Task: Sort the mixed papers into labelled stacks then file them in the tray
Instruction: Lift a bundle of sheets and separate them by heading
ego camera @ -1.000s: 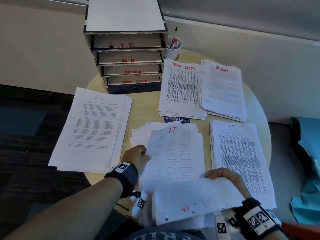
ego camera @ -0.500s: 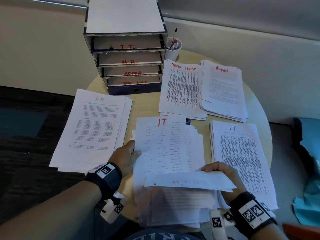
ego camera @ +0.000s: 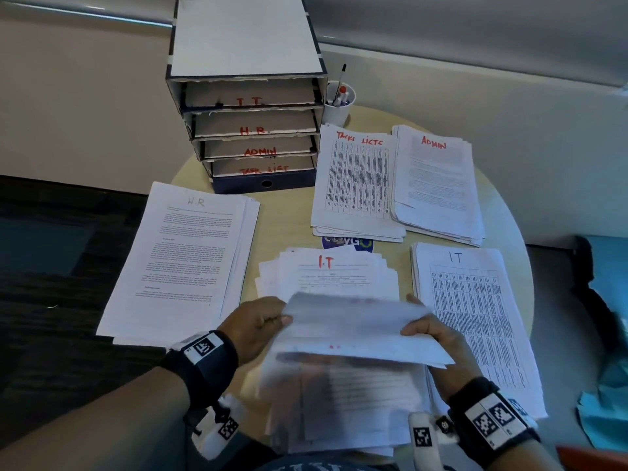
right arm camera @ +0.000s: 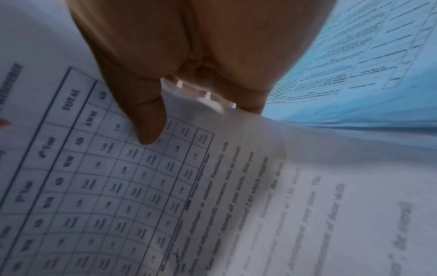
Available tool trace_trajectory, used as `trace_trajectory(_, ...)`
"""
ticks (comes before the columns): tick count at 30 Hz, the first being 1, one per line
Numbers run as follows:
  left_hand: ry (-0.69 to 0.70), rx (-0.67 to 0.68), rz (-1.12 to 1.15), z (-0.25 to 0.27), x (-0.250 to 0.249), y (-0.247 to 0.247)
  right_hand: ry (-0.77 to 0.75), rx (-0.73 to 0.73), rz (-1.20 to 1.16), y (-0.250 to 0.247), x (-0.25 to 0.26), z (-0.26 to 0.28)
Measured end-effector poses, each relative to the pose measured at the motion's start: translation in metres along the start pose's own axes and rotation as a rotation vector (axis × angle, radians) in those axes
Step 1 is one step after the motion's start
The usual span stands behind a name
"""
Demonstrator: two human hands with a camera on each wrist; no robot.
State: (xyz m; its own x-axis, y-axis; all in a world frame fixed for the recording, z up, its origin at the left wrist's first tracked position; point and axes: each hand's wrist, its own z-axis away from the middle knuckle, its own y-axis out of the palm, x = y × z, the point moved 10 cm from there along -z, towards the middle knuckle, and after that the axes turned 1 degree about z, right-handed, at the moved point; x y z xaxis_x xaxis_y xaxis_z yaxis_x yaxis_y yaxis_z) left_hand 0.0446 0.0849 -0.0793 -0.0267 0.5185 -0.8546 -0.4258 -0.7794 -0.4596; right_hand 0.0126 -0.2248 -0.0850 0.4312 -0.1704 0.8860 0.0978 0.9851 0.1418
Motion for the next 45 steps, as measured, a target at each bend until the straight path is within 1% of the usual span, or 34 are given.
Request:
trace_trajectory(2,0.081,0.146,-0.042,0.007,-0.012,0.019,-0.065,-0.036,0.207,-0.003,0.009,0.005)
trace_trajectory(3,0.087,0.176,-0.078,0.008,-0.014,0.023,-0.086,-0.056,0.271,-0.003,0.014,0.007)
trace_trajectory(4,0.081,0.176,-0.099,0.005,-0.014,0.024,-0.105,-0.066,0.316,-0.003,0.017,0.009)
trace_trajectory(5,0.030,0.156,-0.134,0.000,-0.011,0.023,-0.109,-0.089,0.322,-0.003,0.019,0.011)
trace_trajectory(6,-0.031,0.102,-0.167,-0.006,-0.007,0.018,-0.099,-0.122,0.292,-0.006,0.017,0.011)
trace_trajectory(8,-0.243,-0.059,-0.221,-0.020,0.009,0.006,-0.024,-0.206,0.208,-0.018,0.007,0.013)
trace_trajectory(9,-0.361,-0.096,-0.247,-0.024,0.017,0.003,0.004,-0.244,0.206,-0.024,0.001,0.013)
trace_trajectory(10,-0.468,-0.097,-0.271,-0.027,0.024,0.007,0.022,-0.267,0.225,-0.028,-0.003,0.012)
trace_trajectory(11,-0.542,-0.079,-0.296,-0.030,0.027,0.012,0.038,-0.274,0.240,-0.031,-0.007,0.012)
trace_trajectory(14,-0.619,-0.043,-0.384,-0.037,0.028,0.023,0.056,-0.269,0.158,-0.039,-0.016,0.009)
trace_trajectory(16,-0.624,-0.070,-0.331,-0.040,0.036,0.025,0.048,-0.278,0.224,-0.045,-0.016,0.009)
trace_trajectory(19,-0.585,-0.180,-0.171,-0.036,0.044,0.019,0.045,-0.320,0.405,-0.052,-0.012,0.013)
trace_trajectory(20,-0.560,-0.210,-0.114,-0.032,0.044,0.015,0.043,-0.317,0.437,-0.052,-0.012,0.015)
trace_trajectory(22,-0.501,-0.272,-0.014,-0.025,0.041,0.006,0.022,-0.264,0.467,-0.046,-0.007,0.019)
trace_trajectory(24,-0.466,-0.316,0.039,-0.018,0.040,-0.005,0.008,-0.191,0.402,-0.037,-0.003,0.019)
trace_trajectory(27,-0.426,-0.337,0.065,-0.015,0.038,-0.017,0.136,-0.085,0.089,-0.021,-0.008,0.018)
trace_trajectory(28,-0.406,-0.335,0.069,-0.015,0.036,-0.020,0.145,-0.055,0.048,-0.016,-0.006,0.017)
trace_trajectory(29,-0.388,-0.327,0.072,-0.015,0.035,-0.021,0.125,-0.037,0.061,-0.013,-0.003,0.016)
trace_trajectory(32,-0.323,-0.279,0.093,-0.017,0.033,-0.021,0.015,-0.040,0.051,-0.011,0.004,0.011)
trace_trajectory(34,-0.302,-0.225,0.175,-0.016,0.029,-0.017,-0.022,-0.057,0.024,-0.014,0.004,0.009)
trace_trajectory(35,-0.291,-0.177,0.240,-0.014,0.027,-0.012,-0.030,-0.053,0.004,-0.014,0.002,0.007)
trace_trajectory(37,-0.258,-0.059,0.336,-0.008,0.016,0.002,0.003,-0.013,-0.118,-0.007,-0.001,0.008)
trace_trajectory(38,-0.250,0.000,0.360,-0.004,0.012,0.012,-0.018,0.026,-0.145,-0.002,0.001,0.009)
trace_trajectory(39,-0.241,0.053,0.365,-0.001,0.009,0.020,-0.047,0.032,-0.119,0.000,0.003,0.010)
trace_trajectory(41,-0.253,0.142,0.326,0.005,0.004,0.031,-0.031,0.007,-0.068,-0.003,-0.003,0.011)
trace_trajectory(43,-0.293,0.226,0.318,0.008,0.007,0.040,-0.053,-0.041,0.001,-0.013,-0.010,0.010)
trace_trajectory(44,-0.327,0.239,0.340,0.009,0.006,0.042,-0.062,-0.064,0.040,-0.015,-0.009,0.011)
trace_trajectory(45,-0.359,0.222,0.381,0.008,0.004,0.040,-0.079,-0.110,0.068,-0.018,-0.006,0.012)
